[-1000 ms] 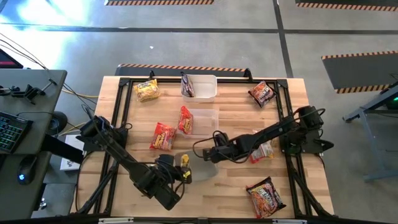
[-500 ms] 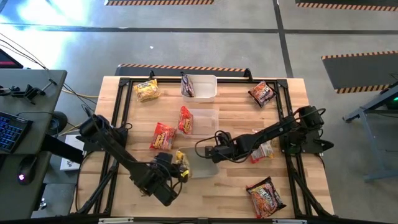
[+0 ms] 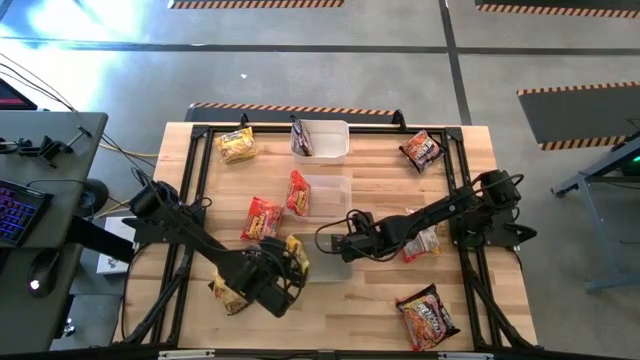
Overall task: Sort Maruchan noodles
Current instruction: Put the yellow noodle pack into the gray bin, then put the orange noodle pack into the transparent bin
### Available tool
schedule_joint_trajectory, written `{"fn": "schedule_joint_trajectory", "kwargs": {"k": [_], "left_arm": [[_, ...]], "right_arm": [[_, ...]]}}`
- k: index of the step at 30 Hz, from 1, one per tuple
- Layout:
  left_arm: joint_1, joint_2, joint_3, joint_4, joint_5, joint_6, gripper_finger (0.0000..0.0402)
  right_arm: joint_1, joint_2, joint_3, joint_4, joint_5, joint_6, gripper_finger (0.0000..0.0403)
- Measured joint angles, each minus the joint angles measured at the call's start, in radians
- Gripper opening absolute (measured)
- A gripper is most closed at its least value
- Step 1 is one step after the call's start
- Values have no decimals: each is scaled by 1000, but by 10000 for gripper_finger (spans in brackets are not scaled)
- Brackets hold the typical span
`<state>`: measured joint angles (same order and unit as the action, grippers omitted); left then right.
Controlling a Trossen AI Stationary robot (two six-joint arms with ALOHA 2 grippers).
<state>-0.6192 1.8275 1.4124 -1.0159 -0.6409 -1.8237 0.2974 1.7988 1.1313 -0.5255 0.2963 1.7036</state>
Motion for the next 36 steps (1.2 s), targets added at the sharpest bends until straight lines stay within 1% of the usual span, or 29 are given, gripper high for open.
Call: {"fn": "schedule_joint_trajectory", "kwargs": {"k": [2,6,9,12,15,17,21,23,26,31,34,36], "left_arm": [[-1,0,0,12,8,25,11],[-2,0,0,35,26,60,39],[-3,0,0,42,61,82,63],[-5,0,0,42,64,92,82],[-6,0,0,41,71,114,88],[-7,0,0,41,78,123,87],[-12,0,0,30,66,127,75],[-16,-2,0,20,57,127,66],[-22,-9,0,11,40,142,46],[-25,-30,0,38,23,174,7],[-25,-44,0,77,22,180,5],[-25,-56,0,122,6,213,8]], "right_arm": [[0,0,0,-8,0,-1,0],[0,0,0,-26,-1,-3,0],[0,0,0,-49,-25,-10,0],[0,0,-1,-72,-45,-22,1],[-1,1,-1,-68,-66,-49,16],[0,2,-1,-66,-89,-63,36],[0,2,-2,-61,-113,-67,93],[0,2,-2,-50,-115,-71,120],[0,2,-2,-11,-121,-103,147],[0,2,-2,22,-109,-127,161],[0,2,-2,20,-105,-138,162],[0,2,-2,22,-98,-135,162]]}}
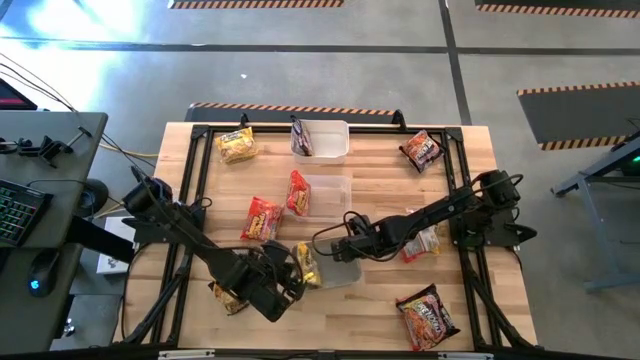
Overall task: Sort Maruchan noodles
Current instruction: Put the orange noodle pack into the transparent bin
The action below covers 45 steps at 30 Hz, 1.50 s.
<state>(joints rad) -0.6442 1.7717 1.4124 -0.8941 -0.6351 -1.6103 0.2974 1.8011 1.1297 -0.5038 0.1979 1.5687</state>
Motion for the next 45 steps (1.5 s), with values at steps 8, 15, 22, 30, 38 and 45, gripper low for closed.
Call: {"fn": "schedule_joint_trajectory", "kwargs": {"k": [8,15,22,30,38,45], "left_arm": [[52,27,1,331,16,271,1],[97,64,1,321,83,279,0],[91,82,-1,207,186,245,0],[40,79,0,90,212,146,0],[12,67,0,63,208,120,0],[-3,-14,0,0,145,123,0]], "right_arm": [[-1,0,0,29,14,0,156],[-3,-1,0,23,16,-7,156],[-3,-1,0,17,7,-26,156],[-3,-20,0,-3,1,-61,156],[-10,-79,1,-50,38,-136,156],[-11,-173,1,-107,110,-232,156]]}}
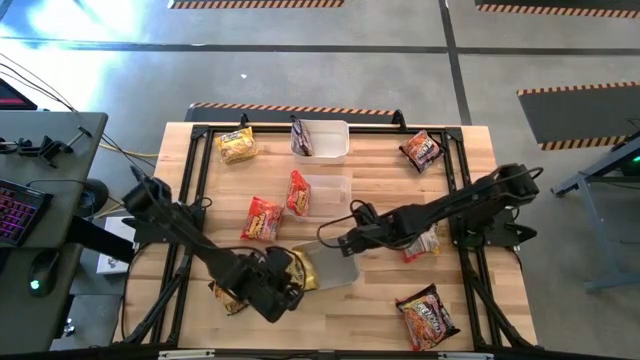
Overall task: Sort Maruchan noodles
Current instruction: Put the orange noodle pack into the transparent bin
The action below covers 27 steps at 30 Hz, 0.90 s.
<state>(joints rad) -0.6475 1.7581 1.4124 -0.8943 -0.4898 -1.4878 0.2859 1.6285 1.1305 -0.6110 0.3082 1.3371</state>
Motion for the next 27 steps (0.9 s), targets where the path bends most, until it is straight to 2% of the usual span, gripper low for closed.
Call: {"fn": "schedule_joint_trajectory", "kwargs": {"k": [6,10,14,17,19,23,27], "left_arm": [[-10,-104,0,-7,-85,101,0],[-4,-191,-56,64,-143,178,0],[14,-303,-212,291,-148,277,0],[28,-383,-361,556,-143,392,0],[39,-425,-457,745,-133,474,0],[72,-473,-612,1035,-75,568,0],[114,-482,-701,1123,-13,558,0]], "right_arm": [[-9,-120,0,-36,96,-163,151],[-23,-224,0,-75,88,-299,122],[-31,-337,0,-124,29,-407,66],[-28,-402,1,-176,-10,-456,18],[-22,-434,1,-220,-41,-450,6],[2,-468,1,-319,-122,-307,45],[68,-462,1,-478,-169,-124,121]]}}
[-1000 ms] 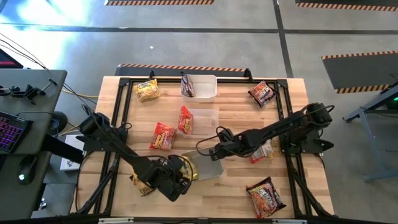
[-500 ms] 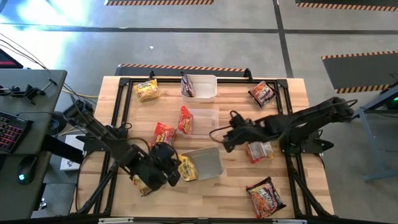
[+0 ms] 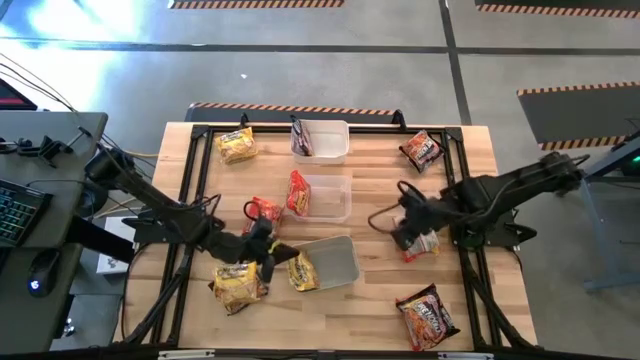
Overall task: Sort Maruchan noodles
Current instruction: Put the orange noodle pack into the transparent bin
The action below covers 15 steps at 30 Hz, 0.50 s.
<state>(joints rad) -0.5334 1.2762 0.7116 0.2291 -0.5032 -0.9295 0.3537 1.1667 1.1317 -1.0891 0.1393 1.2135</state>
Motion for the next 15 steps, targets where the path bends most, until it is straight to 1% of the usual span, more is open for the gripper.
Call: {"fn": "schedule_joint_trajectory", "kwargs": {"k": [2,4,7,10,12,15], "left_arm": [[26,-2,-27,8,39,-18,0],[44,2,-34,-5,81,-5,0],[74,-2,-35,13,124,24,0],[103,0,-35,16,157,58,0],[122,0,-35,22,177,83,0],[151,0,-35,20,207,103,0]], "right_arm": [[29,10,0,-69,-10,64,163],[46,15,0,-115,-27,114,203],[48,18,0,-186,-33,174,249],[26,20,0,-284,-15,176,271],[-5,21,0,-319,2,151,275],[-68,20,-3,-329,3,64,275]]}}
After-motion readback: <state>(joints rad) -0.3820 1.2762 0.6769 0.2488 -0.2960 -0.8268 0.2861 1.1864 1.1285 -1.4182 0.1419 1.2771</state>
